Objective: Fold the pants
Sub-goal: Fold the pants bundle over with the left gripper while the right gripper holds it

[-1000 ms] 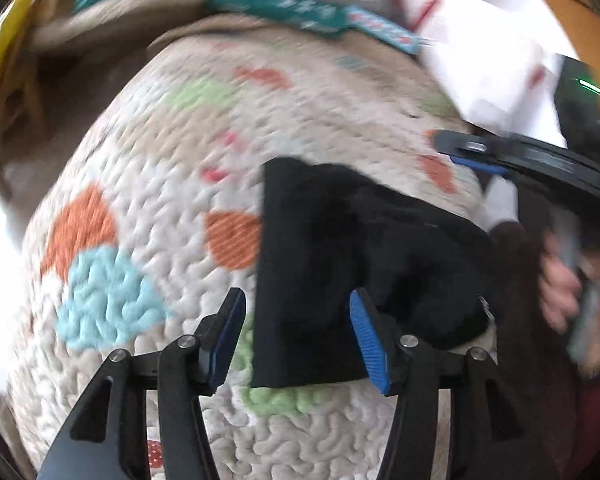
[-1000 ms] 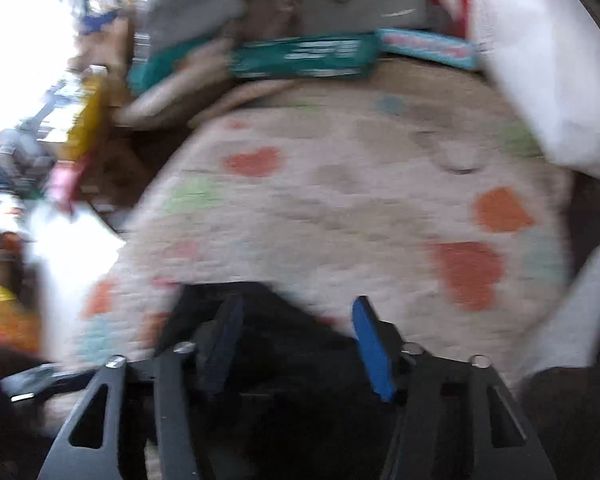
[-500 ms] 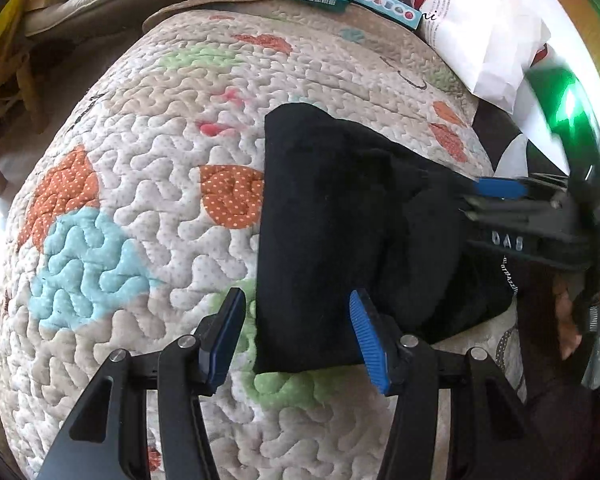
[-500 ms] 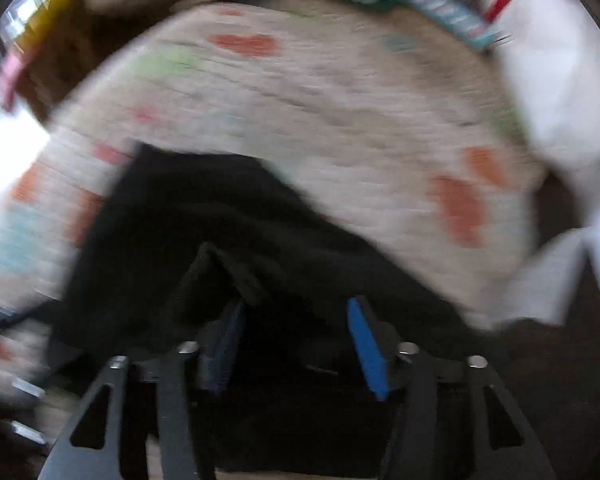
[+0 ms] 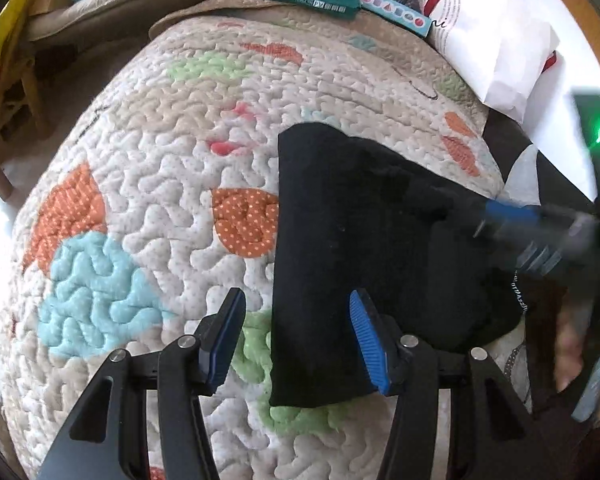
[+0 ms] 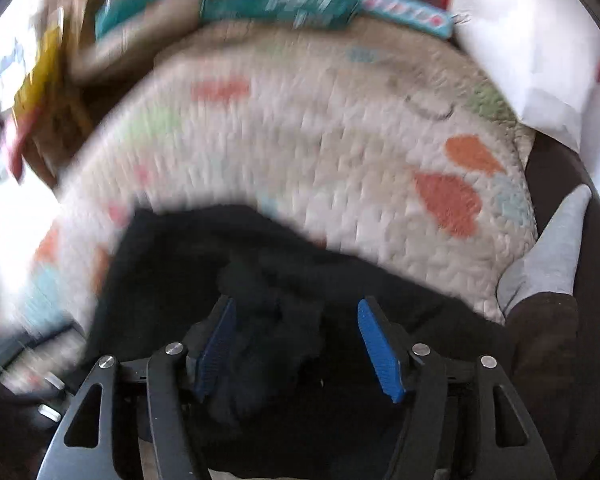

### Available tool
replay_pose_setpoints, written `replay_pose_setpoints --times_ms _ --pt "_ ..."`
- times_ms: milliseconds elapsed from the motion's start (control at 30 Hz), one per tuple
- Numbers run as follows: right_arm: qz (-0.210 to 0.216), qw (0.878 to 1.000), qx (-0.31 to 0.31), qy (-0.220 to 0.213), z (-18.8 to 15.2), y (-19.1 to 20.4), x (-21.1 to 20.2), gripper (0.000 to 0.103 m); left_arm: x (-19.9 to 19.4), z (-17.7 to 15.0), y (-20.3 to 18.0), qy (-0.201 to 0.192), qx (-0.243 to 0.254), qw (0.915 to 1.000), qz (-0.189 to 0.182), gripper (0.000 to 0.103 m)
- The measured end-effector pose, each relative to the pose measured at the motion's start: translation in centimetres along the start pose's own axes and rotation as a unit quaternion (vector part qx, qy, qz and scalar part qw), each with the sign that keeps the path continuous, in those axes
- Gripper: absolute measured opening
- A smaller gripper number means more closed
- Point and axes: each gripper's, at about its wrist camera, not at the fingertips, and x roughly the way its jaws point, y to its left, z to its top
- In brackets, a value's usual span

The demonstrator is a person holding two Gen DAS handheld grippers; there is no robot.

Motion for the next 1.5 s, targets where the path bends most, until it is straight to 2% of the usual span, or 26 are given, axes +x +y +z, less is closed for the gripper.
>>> replay_pose_setpoints --times_ms 67,100,200,233,300,367,467,567,633,667,700,733,833,933,1033,1067,1133,1167,1200,1233,1267,1367,1400,1433,1467,1500 --pt "-0.021 0.998 -0.020 0.058 -1.1 0.1 2.8 0.069 0.1 -0.4 0.2 -0.001 -0.005 0.9999 -0.015 0.053" --pt "-0.018 0.998 -0.014 0.065 -1.4 -0.4 3.0 0.072 0.2 -0.6 0.2 -0.001 -0.004 0.9998 -0.020 0.053" --pt "-0.013 0.999 0.012 0.043 -0.9 -1.6 1.4 0.074 0.5 -1.0 0.1 -0.005 0.002 0.9994 -0.034 0.053" --pt "0.000 1.000 0.013 0.015 -0.2 -1.5 0.2 0.067 0.8 -1.1 0.1 -0.002 0.003 0.9991 -0.043 0.053" --pt "0.051 0.999 0.004 -0.010 1.5 -0.7 -1.5 0.052 1.1 -1.2 0.0 0.005 0.004 0.9983 -0.057 0.051" --pt "0.094 0.995 -0.005 -0.019 3.2 0.3 -2.1 0.051 1.3 -1.2 0.1 0.003 0.007 0.9979 -0.064 0.048" --pt "0.113 0.993 -0.039 -0.004 6.1 3.3 -0.5 0.051 1.5 -1.1 1.0 0.004 -0.009 0.9957 -0.093 0.048" --pt "0.117 0.990 -0.075 0.027 8.7 6.8 2.9 0.051 1.9 -1.0 1.8 0.002 -0.031 0.9928 -0.116 0.048" --pt "0.112 0.988 -0.097 0.044 9.7 8.4 4.6 0.050 2.0 -0.9 1.8 0.003 -0.031 0.9929 -0.115 0.048" --pt "0.097 0.986 -0.121 0.062 9.8 9.8 5.6 0.034 1.9 -0.9 1.5 0.002 -0.023 0.9940 -0.107 0.041" --pt "0.089 0.984 -0.136 0.076 10.0 10.6 6.3 0.008 1.9 -1.0 1.2 0.001 -0.015 0.9957 -0.091 0.037" --pt "0.077 0.981 -0.151 0.090 9.9 11.4 6.7 0.009 1.9 -1.1 1.1 -0.001 -0.013 0.9963 -0.085 0.032" --pt "0.046 0.980 -0.170 0.090 10.5 12.3 6.9 0.002 2.0 -1.1 0.6 -0.005 -0.017 0.9971 -0.075 0.029" --pt "0.002 0.987 -0.143 0.075 12.6 11.5 7.7 0.000 2.1 -1.2 -0.4 -0.010 -0.002 0.9984 -0.056 0.028" --pt "-0.007 0.993 -0.102 0.053 14.9 10.0 7.6 0.000 2.2 -1.4 -1.3 -0.015 0.009 0.9986 -0.050 0.028" --pt "0.001 0.995 -0.094 0.040 15.3 9.6 7.2 0.000 2.2 -1.4 -1.4 -0.015 0.007 0.9986 -0.051 0.028" --pt "0.065 0.994 -0.086 0.033 15.5 9.3 6.4 0.002 2.1 -1.7 -1.7 -0.016 0.002 0.9984 -0.055 0.029" --pt "0.087 0.992 -0.088 0.040 15.3 9.5 6.3 0.008 2.0 -1.8 -1.8 -0.017 0.000 0.9982 -0.057 0.030" --pt "0.107 0.988 -0.098 0.056 14.9 9.9 6.3 0.038 1.9 -1.9 -1.8 -0.018 -0.002 0.9981 -0.059 0.032" --pt "0.115 0.984 -0.113 0.074 14.4 10.3 6.4 0.059 1.9 -1.9 -1.7 -0.020 -0.003 0.9978 -0.063 0.037" --pt "0.114 0.981 -0.129 0.084 13.8 10.9 6.5 0.087 1.8 -1.9 -1.7 -0.022 -0.004 0.9975 -0.068 0.042" --pt "0.057 0.976 -0.194 0.083 12.2 12.5 7.1 0.084 1.6 -2.2 -1.7 -0.028 0.006 0.9969 -0.073 0.051" --pt "0.046 0.973 -0.201 0.099 11.7 12.9 7.9 0.077 1.7 -2.3 -2.1 -0.031 0.014 0.9970 -0.070 0.052" --pt "0.039 0.972 -0.203 0.113 11.2 13.0 8.5 0.069 1.7 -2.5 -2.5 -0.036 0.022 0.9972 -0.062 0.052" --pt "0.038 0.970 -0.204 0.131 10.6 13.1 9.4 0.048 1.8 -2.6 -3.0 -0.038 0.034 0.9973 -0.054 0.052" --pt "0.049 0.970 -0.199 0.129 10.2 13.3 9.4 0.034 1.9 -2.6 -3.4 -0.038 0.047 0.9973 -0.042 0.050"
